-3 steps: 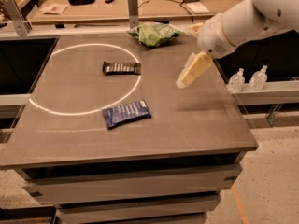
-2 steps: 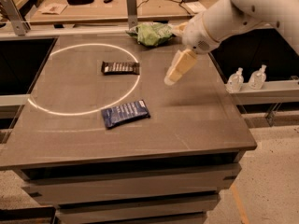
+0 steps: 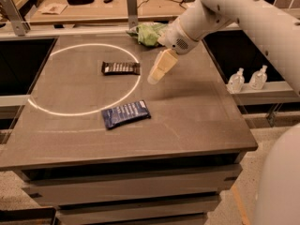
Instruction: Move rxbar chocolate near rxbar blueberry
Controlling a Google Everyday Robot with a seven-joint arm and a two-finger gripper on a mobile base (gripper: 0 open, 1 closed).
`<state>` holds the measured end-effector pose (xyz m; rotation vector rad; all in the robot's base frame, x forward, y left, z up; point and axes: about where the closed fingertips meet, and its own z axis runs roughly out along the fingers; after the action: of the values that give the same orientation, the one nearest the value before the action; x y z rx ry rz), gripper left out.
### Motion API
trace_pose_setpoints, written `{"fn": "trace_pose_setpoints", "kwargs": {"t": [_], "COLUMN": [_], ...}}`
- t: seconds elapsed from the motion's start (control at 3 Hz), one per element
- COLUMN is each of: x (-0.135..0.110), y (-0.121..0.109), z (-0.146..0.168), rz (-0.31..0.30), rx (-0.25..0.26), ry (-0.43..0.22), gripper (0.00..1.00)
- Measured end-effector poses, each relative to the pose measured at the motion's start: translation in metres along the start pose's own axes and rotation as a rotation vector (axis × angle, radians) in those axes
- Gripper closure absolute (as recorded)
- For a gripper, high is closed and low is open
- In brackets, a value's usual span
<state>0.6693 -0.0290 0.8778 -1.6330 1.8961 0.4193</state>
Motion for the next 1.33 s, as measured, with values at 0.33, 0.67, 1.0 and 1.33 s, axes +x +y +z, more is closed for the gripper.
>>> {"fn": "trace_pose_setpoints", "kwargs": {"t": [0.33,0.67,1.0,1.33], "x": [0.000,-0.008,-0.012,-0.012], "y": [0.000,-0.009,-0.019,-0.028], "z": [0.000,0.020,0.040,0.059], "rz": [0.000,0.011,0.026,0.020], "rx": [0.000,-0.021,-0.073,-0.118], "ry": [0.000,-0.003,-0.033,-0.058], "gripper": [0.00,0.00,0.00,0.00]}}
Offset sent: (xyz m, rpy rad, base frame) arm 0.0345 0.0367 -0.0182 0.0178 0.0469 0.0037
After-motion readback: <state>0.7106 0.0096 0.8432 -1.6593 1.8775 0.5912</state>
